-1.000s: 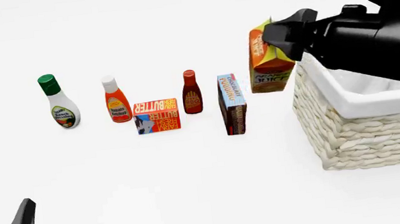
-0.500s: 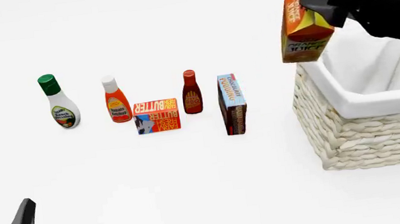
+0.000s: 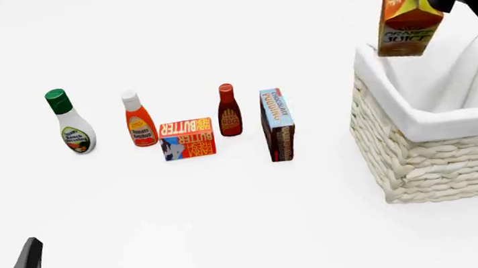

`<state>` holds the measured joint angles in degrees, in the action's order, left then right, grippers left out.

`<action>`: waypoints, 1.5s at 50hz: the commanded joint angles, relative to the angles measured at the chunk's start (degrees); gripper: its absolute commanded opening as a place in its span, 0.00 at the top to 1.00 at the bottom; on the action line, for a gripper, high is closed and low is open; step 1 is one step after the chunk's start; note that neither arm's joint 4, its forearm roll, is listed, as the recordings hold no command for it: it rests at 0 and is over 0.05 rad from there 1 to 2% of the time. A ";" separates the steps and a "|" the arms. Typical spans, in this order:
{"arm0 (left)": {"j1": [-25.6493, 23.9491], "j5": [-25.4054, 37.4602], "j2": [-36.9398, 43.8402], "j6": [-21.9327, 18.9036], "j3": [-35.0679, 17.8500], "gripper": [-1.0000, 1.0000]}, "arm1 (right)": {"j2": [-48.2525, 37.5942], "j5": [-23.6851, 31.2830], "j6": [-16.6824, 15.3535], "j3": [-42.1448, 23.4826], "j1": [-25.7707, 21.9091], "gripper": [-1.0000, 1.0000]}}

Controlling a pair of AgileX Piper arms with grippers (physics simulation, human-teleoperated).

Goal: Pick the orange juice and place it in the basket.

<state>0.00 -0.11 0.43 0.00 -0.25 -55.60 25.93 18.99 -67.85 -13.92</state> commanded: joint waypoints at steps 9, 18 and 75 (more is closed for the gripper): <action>0.00 0.00 0.00 0.00 0.00 0.00 | -3.77 -7.97 1.85 3.20 6.90 1.00; 0.00 0.00 0.00 0.00 0.00 0.00 | -5.68 -11.47 2.84 4.31 9.38 1.00; 0.00 0.00 0.00 0.00 0.00 0.00 | -11.79 -20.35 4.18 11.73 19.48 1.00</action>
<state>0.00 -0.11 0.43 0.00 -0.25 -65.17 7.81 22.18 -56.08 4.35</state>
